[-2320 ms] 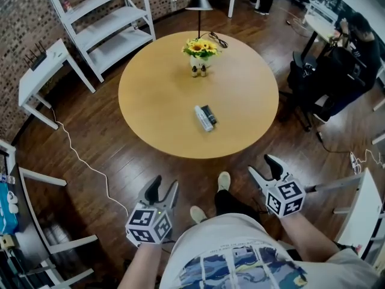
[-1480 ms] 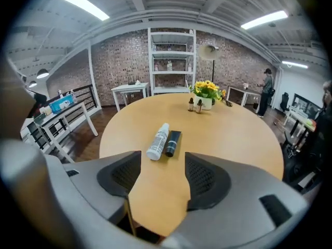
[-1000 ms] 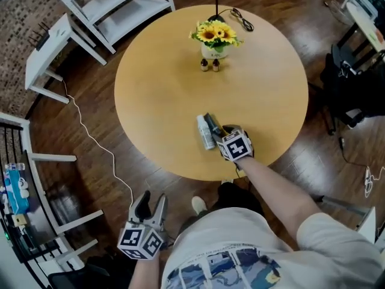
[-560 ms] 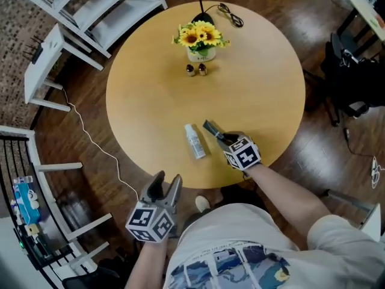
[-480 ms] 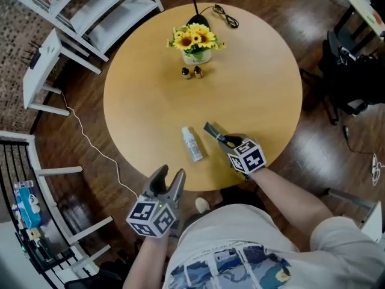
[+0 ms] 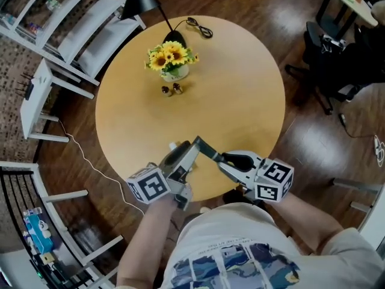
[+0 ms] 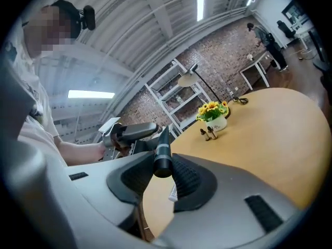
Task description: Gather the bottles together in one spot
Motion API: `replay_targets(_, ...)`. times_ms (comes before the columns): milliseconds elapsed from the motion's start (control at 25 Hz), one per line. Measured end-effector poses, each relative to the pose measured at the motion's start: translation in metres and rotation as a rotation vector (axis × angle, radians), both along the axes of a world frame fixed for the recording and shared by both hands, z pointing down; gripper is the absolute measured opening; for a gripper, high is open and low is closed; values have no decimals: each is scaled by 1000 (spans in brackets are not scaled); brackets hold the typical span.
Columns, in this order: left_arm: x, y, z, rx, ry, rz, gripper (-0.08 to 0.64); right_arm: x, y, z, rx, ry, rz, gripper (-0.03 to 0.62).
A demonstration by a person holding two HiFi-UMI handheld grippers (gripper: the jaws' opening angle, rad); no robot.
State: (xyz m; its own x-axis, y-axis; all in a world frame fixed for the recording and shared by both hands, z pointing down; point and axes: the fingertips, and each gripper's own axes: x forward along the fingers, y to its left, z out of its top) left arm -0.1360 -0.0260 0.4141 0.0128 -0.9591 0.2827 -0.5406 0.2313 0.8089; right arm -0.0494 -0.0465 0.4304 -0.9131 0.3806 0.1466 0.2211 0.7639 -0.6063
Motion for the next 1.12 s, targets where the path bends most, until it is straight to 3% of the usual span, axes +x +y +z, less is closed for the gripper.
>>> replay_targets(40, 2, -8, -7, 27, 19, 18, 200, 3, -1, -4, -3, -15, 8, 126)
replay_targets(120, 6, -20, -16, 61, 44, 52, 95, 6, -4, -8, 1, -38, 20, 125)
replay_targets(160, 7, -25, -18, 68, 44, 71, 77, 6, -7, -8, 6, -46, 26, 126)
replay_targets(360, 17, -41, -23, 48, -11, 190, 69, 9, -15, -3, 36, -62, 22, 126)
replay_targets(480, 18, -50, -34, 36, -101, 262, 31, 4, -19, -3, 57, -80, 20, 123)
replay_targets(680, 14, -75, -50, 13, -312, 339, 28, -9, -37, 5, 152, -67, 53, 139)
replay_targets(840, -13, -96, -49, -43, -521, 287, 26, -9, -61, 19, 192, -7, 108, 254)
replay_targets(1000, -51, -114, -33, -108, -663, 167, 26, 4, -78, 28, 188, 10, 155, 255)
replay_targets(1120, -89, -126, -9, -191, -706, 36, 28, 15, -87, 37, 204, 46, 174, 255)
